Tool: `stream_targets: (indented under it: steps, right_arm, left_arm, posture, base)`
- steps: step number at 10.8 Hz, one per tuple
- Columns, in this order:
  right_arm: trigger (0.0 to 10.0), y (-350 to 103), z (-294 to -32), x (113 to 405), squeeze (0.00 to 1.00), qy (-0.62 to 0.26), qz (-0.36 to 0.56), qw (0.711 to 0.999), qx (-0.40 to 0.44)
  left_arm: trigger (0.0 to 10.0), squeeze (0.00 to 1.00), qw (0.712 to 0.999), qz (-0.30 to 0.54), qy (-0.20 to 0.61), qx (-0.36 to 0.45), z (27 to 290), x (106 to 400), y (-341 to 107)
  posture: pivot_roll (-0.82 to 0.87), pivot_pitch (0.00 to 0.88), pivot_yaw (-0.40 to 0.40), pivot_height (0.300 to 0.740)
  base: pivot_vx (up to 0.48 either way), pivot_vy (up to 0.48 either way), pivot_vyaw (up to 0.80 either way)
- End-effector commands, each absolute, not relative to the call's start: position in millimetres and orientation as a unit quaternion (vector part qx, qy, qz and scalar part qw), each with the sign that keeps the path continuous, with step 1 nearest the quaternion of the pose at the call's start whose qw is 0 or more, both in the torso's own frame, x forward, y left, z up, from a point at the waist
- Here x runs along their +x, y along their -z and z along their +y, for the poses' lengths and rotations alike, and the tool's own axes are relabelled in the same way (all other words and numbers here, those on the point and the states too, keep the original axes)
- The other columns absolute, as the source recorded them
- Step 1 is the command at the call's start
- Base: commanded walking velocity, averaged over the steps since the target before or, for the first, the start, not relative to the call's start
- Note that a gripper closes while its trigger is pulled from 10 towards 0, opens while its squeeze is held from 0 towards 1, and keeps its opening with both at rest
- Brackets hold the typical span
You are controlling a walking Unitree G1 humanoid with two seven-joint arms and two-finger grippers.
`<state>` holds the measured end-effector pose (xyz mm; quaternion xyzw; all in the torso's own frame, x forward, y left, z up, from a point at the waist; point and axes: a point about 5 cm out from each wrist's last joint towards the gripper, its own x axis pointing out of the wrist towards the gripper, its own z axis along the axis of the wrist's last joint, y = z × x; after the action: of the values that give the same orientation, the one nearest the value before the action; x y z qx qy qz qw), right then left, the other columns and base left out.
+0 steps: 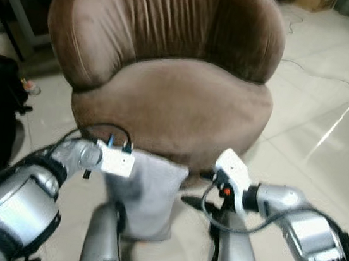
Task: Move the pillow to the sofa from floor
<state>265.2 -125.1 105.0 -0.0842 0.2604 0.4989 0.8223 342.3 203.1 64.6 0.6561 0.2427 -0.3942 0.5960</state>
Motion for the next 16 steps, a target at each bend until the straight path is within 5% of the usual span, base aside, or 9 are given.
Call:
stream_targets:
  steps: [1,6,9,16]
  right_arm:
    - [10.0,-107.5,-124.1,266.3,0.00,-0.501,0.252,0.823,-0.093]
    - [10.0,-106.6,-125.4,268.9,0.00,-0.488,0.250,0.831,-0.098]
    - [10.0,-110.3,-125.2,269.3,0.00,-0.498,0.229,0.831,-0.089]
    - [10.0,-106.2,-125.2,264.8,0.00,-0.506,0.234,0.824,-0.101]
  left_arm:
    - [10.0,0.00,0.597,0.244,0.392,0.656,203.3,344.1,-67.3]
    - [10.0,0.00,0.596,0.245,0.393,0.656,202.7,344.0,-66.9]
    - [10.0,0.00,0.601,0.243,0.394,0.652,199.9,343.8,-65.6]
    - [10.0,0.00,0.604,0.249,0.393,0.647,200.5,341.7,-62.5]
  posture:
    - [-0.16,0.032,0.059,0.575]
    - [-0.16,0.024,0.061,0.647]
    - [-0.16,0.026,0.061,0.647]
    - [-0.16,0.041,0.055,0.542]
  base:
    - [0.000,0.000,0.00]
    - [0.000,0.000,0.00]
    - [0.000,0.000,0.00]
    - [0.000,0.000,0.00]
